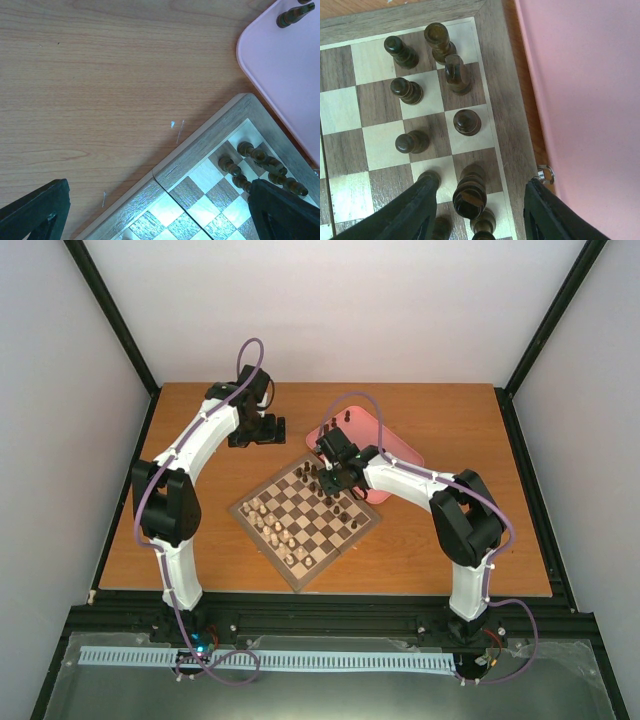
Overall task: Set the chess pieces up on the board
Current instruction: Place the chess piece on the chessboard, then pick up the chess piece from the storage box.
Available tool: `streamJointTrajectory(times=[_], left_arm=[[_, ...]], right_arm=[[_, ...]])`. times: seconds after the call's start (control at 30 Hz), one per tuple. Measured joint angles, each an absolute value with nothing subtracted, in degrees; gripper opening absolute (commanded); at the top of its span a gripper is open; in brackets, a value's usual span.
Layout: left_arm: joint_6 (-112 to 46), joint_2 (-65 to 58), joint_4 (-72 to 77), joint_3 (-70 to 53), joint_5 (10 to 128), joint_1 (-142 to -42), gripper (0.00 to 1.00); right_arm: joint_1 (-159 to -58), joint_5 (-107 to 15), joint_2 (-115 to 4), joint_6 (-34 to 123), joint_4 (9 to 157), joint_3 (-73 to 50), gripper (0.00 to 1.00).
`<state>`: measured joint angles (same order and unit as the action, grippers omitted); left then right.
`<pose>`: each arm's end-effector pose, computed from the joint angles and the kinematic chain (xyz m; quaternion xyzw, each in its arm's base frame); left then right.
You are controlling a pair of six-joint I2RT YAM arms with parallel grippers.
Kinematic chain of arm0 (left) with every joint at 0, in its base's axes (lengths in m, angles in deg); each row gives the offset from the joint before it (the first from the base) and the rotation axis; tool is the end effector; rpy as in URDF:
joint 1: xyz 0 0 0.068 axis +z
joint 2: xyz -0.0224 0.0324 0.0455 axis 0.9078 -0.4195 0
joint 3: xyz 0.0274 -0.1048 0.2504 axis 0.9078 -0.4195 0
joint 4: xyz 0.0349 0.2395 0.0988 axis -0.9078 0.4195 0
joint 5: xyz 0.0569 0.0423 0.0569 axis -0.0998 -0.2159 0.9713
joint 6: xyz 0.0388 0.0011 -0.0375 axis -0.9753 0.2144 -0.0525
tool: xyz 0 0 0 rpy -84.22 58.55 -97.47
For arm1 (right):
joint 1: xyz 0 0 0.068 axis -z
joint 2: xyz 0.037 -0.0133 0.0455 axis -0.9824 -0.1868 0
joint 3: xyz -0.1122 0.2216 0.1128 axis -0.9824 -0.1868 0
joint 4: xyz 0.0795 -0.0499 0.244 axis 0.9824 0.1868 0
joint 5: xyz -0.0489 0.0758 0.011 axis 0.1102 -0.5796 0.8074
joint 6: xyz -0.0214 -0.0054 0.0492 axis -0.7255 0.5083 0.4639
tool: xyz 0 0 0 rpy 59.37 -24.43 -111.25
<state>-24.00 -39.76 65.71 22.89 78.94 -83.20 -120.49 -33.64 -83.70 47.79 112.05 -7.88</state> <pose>0.3866 -0.1246 0.2844 -0.0263 0.9825 -0.0473 0.1781 0.3050 0.2636 0.1979 -0.2506 0.9316 0.0781 0.2513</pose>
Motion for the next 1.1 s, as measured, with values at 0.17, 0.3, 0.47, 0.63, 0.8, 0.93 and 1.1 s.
streamJointTrajectory(times=[0.17, 0.3, 0.47, 0.63, 0.8, 0.93, 1.1], left_arm=[[-24.0, -39.8, 65.7, 22.9, 78.9, -83.2, 1.00], [-24.0, -39.8, 65.7, 22.9, 79.0, -83.2, 1.00], [-24.0, -39.8, 65.7, 22.9, 79.0, -83.2, 1.00], [-24.0, -39.7, 65.7, 22.9, 78.9, -83.2, 1.00], [-24.0, -39.7, 65.7, 22.9, 78.8, -83.2, 1.00], [-24.0, -39.7, 65.9, 23.0, 78.8, -83.2, 1.00], [-24.0, -39.3, 66.0, 23.7, 78.9, -83.2, 1.00]], right_arm=[[-120.5, -33.6, -83.6, 47.5, 112.3, -7.8, 0.53], [-120.5, -33.2, -82.7, 47.1, 114.7, -5.7, 0.55], [-119.7, -32.6, -78.7, 47.4, 117.4, -0.6, 0.57], [-116.6, -32.9, -77.0, 47.9, 118.1, 4.9, 0.57], [-112.4, -33.2, -84.1, 47.7, 119.3, 12.7, 0.55], [-109.6, -33.3, -92.8, 47.4, 120.5, 21.9, 0.54], [-106.7, -33.7, -99.8, 47.3, 122.6, 29.0, 0.54]])
